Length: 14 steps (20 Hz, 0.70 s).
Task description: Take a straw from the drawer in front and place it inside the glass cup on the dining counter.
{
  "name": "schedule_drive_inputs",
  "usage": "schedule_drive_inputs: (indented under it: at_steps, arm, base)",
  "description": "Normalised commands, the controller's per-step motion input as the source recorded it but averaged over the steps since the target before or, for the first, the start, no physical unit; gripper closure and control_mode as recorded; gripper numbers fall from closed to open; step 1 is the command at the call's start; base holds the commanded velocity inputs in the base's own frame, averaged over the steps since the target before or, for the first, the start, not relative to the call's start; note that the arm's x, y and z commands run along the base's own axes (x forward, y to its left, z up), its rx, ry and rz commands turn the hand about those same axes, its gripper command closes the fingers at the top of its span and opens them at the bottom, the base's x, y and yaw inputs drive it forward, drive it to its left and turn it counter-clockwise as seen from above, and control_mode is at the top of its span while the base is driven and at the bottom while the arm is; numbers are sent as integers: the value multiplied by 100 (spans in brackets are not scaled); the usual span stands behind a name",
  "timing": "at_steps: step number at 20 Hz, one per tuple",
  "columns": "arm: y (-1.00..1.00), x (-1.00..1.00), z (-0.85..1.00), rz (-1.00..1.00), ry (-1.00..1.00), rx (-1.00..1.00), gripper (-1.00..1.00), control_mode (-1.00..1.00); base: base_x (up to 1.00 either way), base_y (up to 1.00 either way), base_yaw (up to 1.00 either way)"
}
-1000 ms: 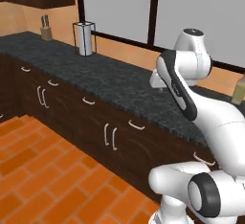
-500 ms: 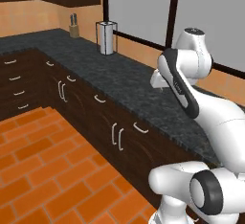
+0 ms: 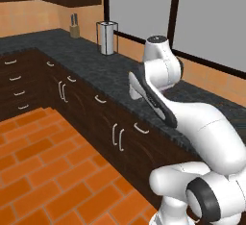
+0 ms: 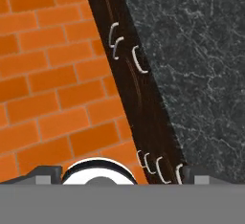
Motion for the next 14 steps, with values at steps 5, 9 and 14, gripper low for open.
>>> schedule_drive_inputs:
  at_steps: [5, 9, 14]
  arm:
    - [83, 24, -85, 0, -2, -44, -100, -100]
    - [36, 25, -92, -3, -2, -45, -100, -100]
    - [9, 22, -85, 0, 0, -42, -100, -100]
  base:
    - [0, 0, 0]
    - [0, 0, 0]
    - [0, 0, 0]
